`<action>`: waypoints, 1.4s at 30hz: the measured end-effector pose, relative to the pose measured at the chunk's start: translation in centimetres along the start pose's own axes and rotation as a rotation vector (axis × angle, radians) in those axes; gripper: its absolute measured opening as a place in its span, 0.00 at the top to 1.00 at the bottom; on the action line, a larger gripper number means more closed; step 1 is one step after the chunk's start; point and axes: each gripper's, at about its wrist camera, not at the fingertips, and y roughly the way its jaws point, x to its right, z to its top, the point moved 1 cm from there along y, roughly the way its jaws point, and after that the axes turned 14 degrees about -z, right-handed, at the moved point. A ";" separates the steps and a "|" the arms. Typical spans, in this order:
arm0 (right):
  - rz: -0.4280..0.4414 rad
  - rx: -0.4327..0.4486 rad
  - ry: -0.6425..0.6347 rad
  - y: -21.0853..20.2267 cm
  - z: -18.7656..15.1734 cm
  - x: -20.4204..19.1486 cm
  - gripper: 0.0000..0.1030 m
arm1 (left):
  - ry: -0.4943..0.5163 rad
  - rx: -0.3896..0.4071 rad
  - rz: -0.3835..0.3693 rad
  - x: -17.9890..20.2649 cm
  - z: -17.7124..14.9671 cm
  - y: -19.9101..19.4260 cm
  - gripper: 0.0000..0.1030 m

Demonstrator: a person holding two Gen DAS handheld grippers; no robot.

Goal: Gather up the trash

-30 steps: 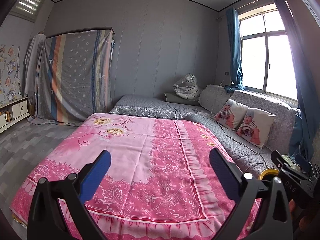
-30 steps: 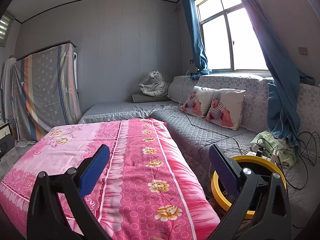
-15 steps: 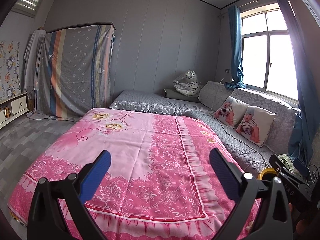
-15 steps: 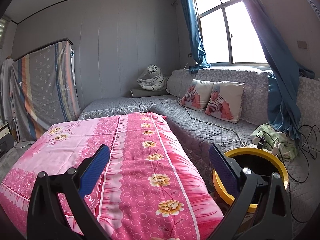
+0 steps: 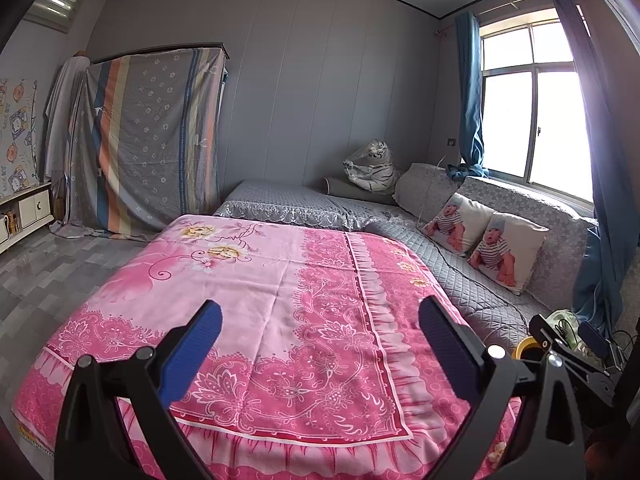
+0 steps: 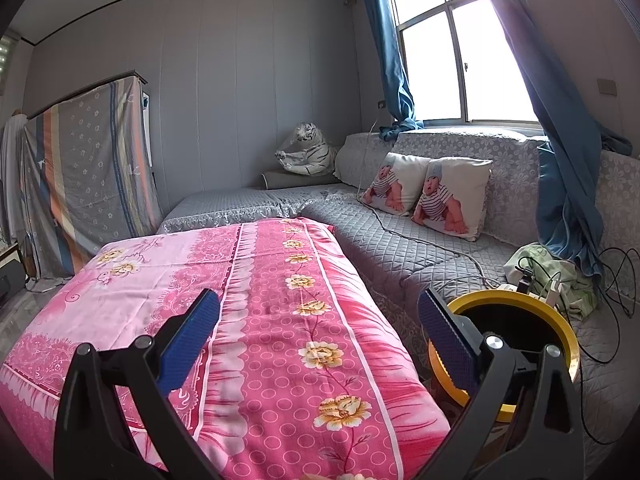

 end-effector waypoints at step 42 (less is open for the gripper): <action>-0.004 -0.018 0.001 0.5 -0.6 0.0 0.08 | 0.011 -0.011 -0.019 0.2 -0.6 0.5 0.08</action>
